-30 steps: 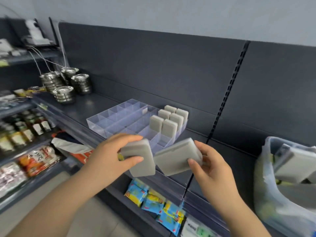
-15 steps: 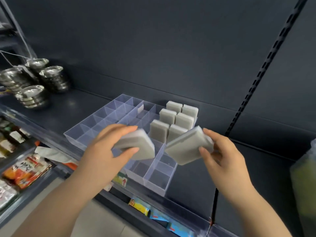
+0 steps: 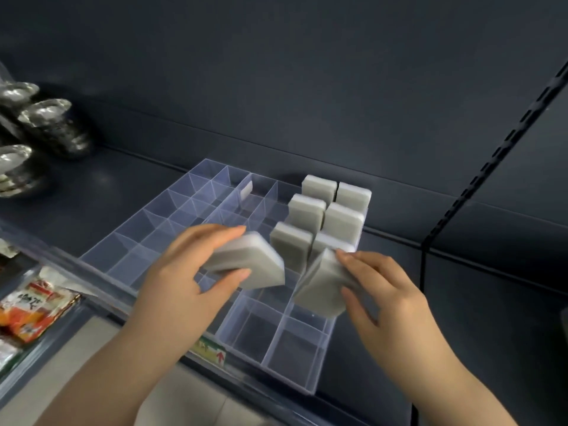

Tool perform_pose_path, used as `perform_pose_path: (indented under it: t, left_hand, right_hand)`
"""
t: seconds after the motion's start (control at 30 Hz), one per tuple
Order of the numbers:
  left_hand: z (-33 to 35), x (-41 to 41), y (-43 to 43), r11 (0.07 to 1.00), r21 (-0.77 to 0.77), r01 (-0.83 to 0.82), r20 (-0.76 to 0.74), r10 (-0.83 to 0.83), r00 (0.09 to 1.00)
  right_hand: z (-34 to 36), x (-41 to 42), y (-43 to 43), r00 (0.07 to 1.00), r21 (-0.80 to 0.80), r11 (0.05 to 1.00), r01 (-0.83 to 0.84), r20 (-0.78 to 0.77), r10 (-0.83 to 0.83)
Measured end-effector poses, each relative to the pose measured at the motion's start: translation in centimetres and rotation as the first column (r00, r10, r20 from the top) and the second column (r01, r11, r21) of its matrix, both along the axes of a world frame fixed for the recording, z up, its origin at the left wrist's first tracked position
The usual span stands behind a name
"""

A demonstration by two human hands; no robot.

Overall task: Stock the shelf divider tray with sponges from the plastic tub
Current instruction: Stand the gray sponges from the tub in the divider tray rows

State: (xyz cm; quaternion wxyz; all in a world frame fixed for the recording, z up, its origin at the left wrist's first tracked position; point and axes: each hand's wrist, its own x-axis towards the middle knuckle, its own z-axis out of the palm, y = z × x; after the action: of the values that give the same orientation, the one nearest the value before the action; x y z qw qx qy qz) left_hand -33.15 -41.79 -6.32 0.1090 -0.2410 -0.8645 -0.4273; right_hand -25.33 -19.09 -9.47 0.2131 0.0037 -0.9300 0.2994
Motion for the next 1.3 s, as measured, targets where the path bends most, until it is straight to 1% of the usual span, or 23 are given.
perform_pose_path:
  t: [0.13,0.2,0.27,0.33,0.43,0.63,0.7,0.8,0.97,1.1,1.3]
  left_hand:
    - [-0.2,-1.5,0.0,0.998,-0.012,0.058,0.005,-0.058,0.998]
    - [-0.2,-2.3,-0.1,0.994,-0.029,0.107,0.002,-0.107,0.994]
    - [-0.1,-3.1,-0.3,0.985,-0.064,0.162,-0.013,-0.163,0.987]
    - [0.0,-4.2,-0.4,0.974,-0.08,0.213,0.004,-0.213,0.977]
    - [-0.1,-5.7,-0.1,0.952,-0.09,0.291,0.016,-0.291,0.957]
    - [-0.9,-7.1,1.0,0.878,-0.172,0.447,0.071,-0.441,0.894]
    - [-1.0,-7.4,1.2,0.862,-0.173,0.476,0.1,-0.466,0.879]
    - [-1.0,-7.9,1.3,0.841,-0.141,0.522,0.105,-0.512,0.853]
    - [-1.2,-8.2,1.2,0.823,-0.122,0.554,0.091,-0.547,0.832]
    - [-2.1,-8.5,1.0,0.818,-0.136,0.559,0.09,-0.551,0.829]
    - [-3.9,-9.0,1.2,0.777,-0.202,0.596,0.17,-0.572,0.803]
  right_hand:
    - [-0.1,-0.4,-1.0,0.999,0.118,0.993,0.011,0.041,-0.016]
    - [-0.5,-0.7,-1.8,0.996,0.177,0.984,0.01,0.087,-0.026]
    - [-1.0,-0.7,-2.4,0.989,0.198,0.98,0.027,0.138,-0.055]
    - [-1.3,-0.5,-2.8,0.977,0.175,0.982,0.073,0.183,-0.105]
    - [-1.6,-0.4,-3.2,0.961,0.128,0.979,0.157,0.211,-0.181]
    - [-1.4,-0.8,-4.1,0.929,0.066,0.967,0.245,0.271,-0.254]
    - [-1.5,-0.8,-4.5,0.922,0.072,0.959,0.273,0.266,-0.282]
    - [-1.5,-0.9,-5.1,0.913,0.068,0.949,0.309,0.256,-0.316]
    - [-1.5,-1.0,-5.5,0.896,0.029,0.937,0.347,0.285,-0.34]
    - [-1.4,-1.1,-6.0,0.9,0.013,0.936,0.353,0.268,-0.343]
    - [-1.5,-1.1,-6.3,0.891,-0.011,0.925,0.379,0.275,-0.361]
